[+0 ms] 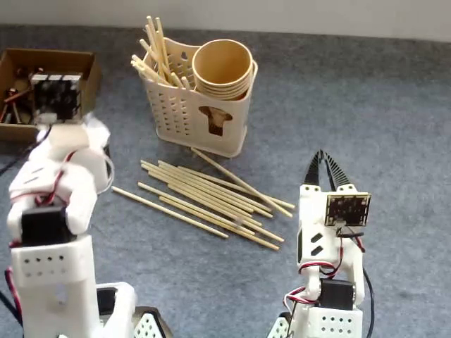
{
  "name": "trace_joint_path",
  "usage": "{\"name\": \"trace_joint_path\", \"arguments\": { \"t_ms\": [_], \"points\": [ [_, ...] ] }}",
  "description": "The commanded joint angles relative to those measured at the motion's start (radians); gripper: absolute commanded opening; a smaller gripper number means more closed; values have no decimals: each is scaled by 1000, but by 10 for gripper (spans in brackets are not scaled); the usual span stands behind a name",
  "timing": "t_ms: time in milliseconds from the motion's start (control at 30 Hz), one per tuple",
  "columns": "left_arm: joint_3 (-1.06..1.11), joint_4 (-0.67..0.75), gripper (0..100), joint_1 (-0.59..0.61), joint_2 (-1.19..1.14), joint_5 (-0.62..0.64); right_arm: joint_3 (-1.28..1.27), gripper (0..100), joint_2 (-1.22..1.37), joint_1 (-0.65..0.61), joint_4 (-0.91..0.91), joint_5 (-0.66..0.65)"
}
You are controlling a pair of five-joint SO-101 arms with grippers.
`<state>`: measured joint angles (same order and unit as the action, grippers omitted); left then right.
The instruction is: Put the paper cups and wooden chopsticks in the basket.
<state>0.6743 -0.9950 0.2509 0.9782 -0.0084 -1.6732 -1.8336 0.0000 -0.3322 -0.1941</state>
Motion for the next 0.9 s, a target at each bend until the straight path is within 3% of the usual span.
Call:
{"name": "trace_joint_path", "arguments": {
  "t_ms": [0, 333, 700, 867],
  "points": [
    [136, 75, 42, 93, 104, 3, -114, 7, -4, -8, -5, -12],
    [503, 92, 46, 208, 433, 2, -114, 7, -4, -8, -5, -12],
    [897, 89, 46, 225, 855, 2, -114, 7, -4, -8, -5, -12],
    [909, 87, 46, 223, 834, 2, -113, 7, -4, -10, -5, -12]
  ]
}}
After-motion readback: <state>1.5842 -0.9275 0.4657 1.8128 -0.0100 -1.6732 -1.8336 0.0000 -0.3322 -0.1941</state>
